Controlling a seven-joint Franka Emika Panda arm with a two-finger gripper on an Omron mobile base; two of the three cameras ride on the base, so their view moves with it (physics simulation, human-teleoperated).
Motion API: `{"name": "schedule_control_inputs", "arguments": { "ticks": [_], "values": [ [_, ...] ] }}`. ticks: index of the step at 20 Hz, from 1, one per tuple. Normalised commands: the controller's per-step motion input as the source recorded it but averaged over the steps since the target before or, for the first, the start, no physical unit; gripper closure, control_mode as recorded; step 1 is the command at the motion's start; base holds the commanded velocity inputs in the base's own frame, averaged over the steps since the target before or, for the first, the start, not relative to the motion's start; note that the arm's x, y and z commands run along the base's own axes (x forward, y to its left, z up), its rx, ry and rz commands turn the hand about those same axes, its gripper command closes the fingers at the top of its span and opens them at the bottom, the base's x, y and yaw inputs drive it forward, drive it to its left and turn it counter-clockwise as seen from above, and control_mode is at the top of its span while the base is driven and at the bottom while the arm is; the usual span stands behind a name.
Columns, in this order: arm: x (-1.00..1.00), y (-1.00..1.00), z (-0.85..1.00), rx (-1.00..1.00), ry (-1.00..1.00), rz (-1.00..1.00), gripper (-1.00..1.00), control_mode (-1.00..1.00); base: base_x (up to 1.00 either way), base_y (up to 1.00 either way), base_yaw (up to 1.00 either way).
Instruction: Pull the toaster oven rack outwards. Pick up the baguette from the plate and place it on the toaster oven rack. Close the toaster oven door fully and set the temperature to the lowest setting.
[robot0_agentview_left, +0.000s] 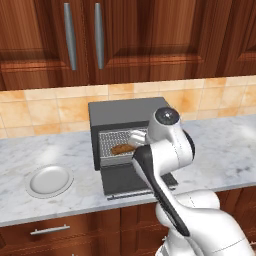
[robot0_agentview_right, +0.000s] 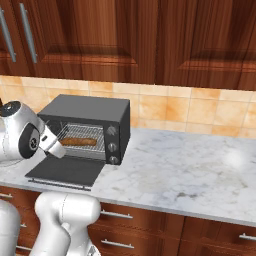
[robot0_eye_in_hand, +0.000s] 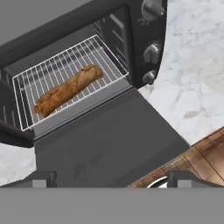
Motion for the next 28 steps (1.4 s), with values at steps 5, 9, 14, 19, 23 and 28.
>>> {"name": "schedule_control_inputs", "arguments": {
  "ticks": [5,9,14,19,23,28],
  "values": [
    [-0.17,0.45,0.01,-0.02,-0.19,-0.04,-1.0,-1.0,0.0,0.0,0.0],
    [-0.13,0.38,0.0,-0.02,-0.15,-0.07,-1.0,-1.0,0.0,0.0,0.0],
    [-0.03,0.41,0.0,-0.06,-0.05,-0.09,-1.0,-1.0,0.0,0.0,0.0],
    [0.0,0.32,-0.08,-0.04,0.0,-0.12,-1.0,-1.0,0.0,0.0,0.0],
    [0.0,0.12,-0.21,0.0,-0.09,-0.11,-1.0,-1.0,0.0,0.0,0.0],
    [0.0,0.08,-0.29,0.0,-0.1,-0.11,-1.0,-1.0,0.0,0.0,0.0]
  ]
}}
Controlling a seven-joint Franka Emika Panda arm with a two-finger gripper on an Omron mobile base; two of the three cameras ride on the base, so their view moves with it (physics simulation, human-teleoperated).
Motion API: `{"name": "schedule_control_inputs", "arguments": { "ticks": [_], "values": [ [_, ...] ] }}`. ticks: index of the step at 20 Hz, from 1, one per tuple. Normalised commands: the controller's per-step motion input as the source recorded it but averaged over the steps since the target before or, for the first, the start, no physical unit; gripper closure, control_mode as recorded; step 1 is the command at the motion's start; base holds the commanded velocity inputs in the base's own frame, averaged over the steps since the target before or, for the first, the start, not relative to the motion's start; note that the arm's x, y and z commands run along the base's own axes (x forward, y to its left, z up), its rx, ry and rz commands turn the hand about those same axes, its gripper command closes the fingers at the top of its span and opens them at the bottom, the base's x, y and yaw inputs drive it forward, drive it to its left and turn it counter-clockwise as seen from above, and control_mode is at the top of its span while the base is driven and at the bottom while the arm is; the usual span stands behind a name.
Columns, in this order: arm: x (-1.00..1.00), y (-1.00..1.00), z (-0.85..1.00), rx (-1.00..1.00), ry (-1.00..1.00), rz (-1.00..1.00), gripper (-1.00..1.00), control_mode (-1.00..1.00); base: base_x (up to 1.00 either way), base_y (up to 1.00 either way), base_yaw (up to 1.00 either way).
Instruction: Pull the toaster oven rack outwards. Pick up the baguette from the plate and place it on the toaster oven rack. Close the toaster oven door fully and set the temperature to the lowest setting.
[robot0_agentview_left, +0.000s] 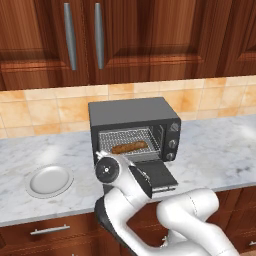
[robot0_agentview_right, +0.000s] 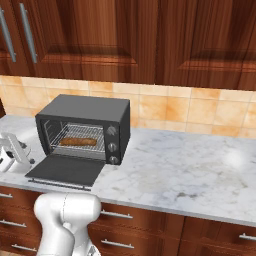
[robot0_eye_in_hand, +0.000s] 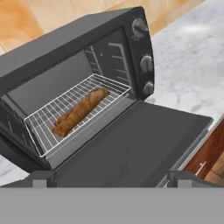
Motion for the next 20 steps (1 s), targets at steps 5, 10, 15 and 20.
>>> {"name": "schedule_control_inputs", "arguments": {
  "ticks": [5,10,15,20],
  "values": [
    [0.0,0.19,-0.31,0.0,-0.03,-0.09,-1.0,-1.0,0.0,0.0,0.0],
    [-0.04,0.24,-0.18,0.0,0.0,-0.08,-1.0,-1.0,0.0,0.0,0.0],
    [-0.07,0.3,-0.16,0.0,0.0,-0.08,-1.0,-1.0,0.0,0.0,0.0],
    [-0.03,0.36,-0.23,0.0,0.01,-0.07,-1.0,-1.0,0.0,0.0,0.0]
  ]
}}
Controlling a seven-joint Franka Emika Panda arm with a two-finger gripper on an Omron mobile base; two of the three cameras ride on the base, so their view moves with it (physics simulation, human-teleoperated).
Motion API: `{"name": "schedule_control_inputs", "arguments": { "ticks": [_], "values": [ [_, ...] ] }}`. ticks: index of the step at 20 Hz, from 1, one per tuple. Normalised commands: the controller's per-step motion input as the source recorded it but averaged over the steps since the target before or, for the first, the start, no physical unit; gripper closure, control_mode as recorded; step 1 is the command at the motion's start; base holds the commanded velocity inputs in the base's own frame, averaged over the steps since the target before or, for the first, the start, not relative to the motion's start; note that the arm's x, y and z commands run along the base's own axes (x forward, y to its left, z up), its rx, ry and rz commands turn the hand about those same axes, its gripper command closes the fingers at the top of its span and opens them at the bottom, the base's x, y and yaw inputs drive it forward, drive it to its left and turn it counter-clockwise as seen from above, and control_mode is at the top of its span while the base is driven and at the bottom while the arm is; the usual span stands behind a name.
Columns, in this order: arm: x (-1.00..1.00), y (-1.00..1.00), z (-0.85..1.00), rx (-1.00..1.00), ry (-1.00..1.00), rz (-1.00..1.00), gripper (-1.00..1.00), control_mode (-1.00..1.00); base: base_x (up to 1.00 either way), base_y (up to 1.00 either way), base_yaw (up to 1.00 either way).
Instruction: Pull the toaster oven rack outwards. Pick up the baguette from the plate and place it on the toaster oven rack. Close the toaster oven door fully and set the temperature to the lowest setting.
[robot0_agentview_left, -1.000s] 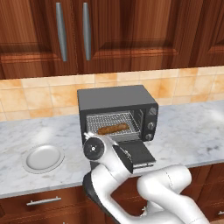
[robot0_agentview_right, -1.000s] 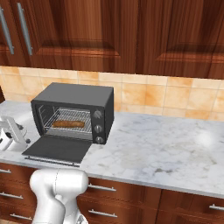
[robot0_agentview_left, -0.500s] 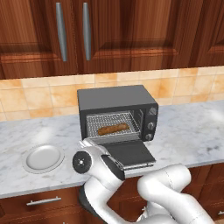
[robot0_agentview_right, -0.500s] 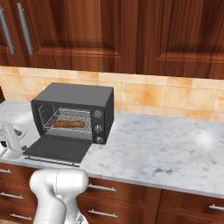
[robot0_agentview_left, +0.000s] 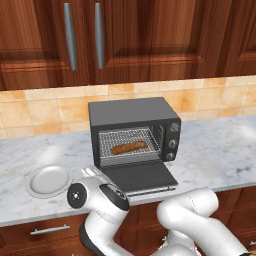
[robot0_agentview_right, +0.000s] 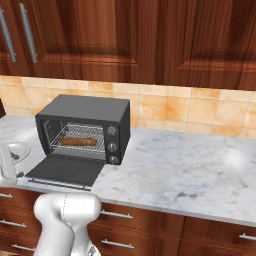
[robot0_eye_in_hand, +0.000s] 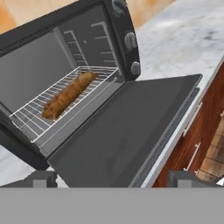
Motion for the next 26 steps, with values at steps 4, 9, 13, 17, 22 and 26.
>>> {"name": "schedule_control_inputs", "arguments": {
  "ticks": [4,9,13,17,22,26],
  "values": [
    [-0.01,0.39,-0.25,-0.01,0.08,-0.05,-1.0,-1.0,0.0,0.0,0.0],
    [0.0,0.41,-0.42,-0.07,0.09,-0.02,-1.0,-1.0,0.0,0.0,0.0],
    [0.0,0.28,-0.47,-0.08,0.03,-0.02,-1.0,-1.0,0.0,0.0,0.0],
    [0.0,0.06,-0.35,-0.06,0.01,-0.04,-1.0,-1.0,0.0,0.0,0.0],
    [0.03,0.0,-0.13,-0.06,0.06,-0.03,-1.0,-1.0,0.0,0.0,0.0],
    [0.09,0.0,-0.06,-0.06,0.08,-0.01,-1.0,-1.0,0.0,0.0,0.0]
  ]
}}
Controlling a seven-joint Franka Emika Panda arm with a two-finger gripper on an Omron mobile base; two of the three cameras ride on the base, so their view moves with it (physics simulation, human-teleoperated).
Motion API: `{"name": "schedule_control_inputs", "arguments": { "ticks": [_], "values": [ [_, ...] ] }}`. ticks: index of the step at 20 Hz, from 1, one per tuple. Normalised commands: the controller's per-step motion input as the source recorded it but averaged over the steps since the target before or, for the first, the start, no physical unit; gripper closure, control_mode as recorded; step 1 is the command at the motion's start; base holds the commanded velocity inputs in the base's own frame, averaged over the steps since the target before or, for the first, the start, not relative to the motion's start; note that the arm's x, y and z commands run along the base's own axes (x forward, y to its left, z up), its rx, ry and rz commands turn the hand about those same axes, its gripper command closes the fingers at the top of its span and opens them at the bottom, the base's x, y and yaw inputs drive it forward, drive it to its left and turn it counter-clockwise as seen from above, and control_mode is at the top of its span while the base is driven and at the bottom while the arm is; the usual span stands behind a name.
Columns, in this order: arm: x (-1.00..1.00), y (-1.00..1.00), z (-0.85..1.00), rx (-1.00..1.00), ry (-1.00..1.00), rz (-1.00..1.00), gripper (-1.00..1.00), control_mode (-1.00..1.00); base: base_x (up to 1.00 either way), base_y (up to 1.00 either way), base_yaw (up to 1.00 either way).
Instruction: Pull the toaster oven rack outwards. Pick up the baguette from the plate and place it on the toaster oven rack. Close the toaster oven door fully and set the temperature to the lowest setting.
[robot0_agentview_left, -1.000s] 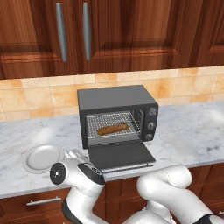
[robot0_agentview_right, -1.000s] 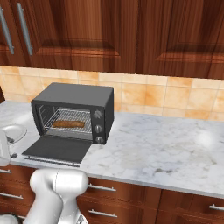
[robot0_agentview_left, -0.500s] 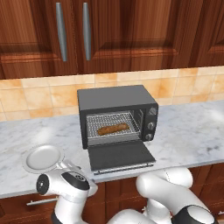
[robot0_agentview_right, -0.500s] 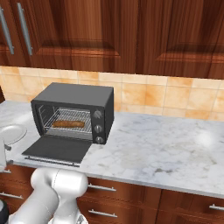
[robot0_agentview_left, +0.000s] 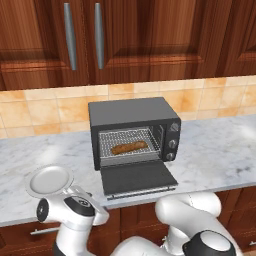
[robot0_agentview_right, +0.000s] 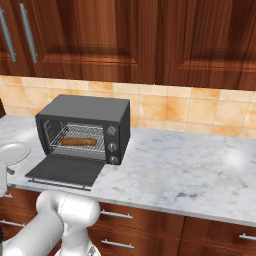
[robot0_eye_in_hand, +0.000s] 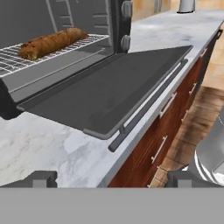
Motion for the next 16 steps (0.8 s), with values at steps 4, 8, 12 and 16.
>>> {"name": "schedule_control_inputs", "arguments": {
  "ticks": [4,8,12,16],
  "values": [
    [0.1,0.0,-0.14,-0.03,0.05,0.0,-1.0,-1.0,0.0,0.0,0.0],
    [0.06,-0.06,-0.19,-0.01,0.0,0.0,-1.0,-1.0,0.0,0.0,0.0],
    [0.07,-0.06,-0.15,0.0,0.0,0.0,-1.0,-1.0,0.0,0.0,0.0],
    [0.11,-0.06,-0.02,0.0,0.0,0.0,-1.0,-1.0,0.0,0.0,0.0]
  ]
}}
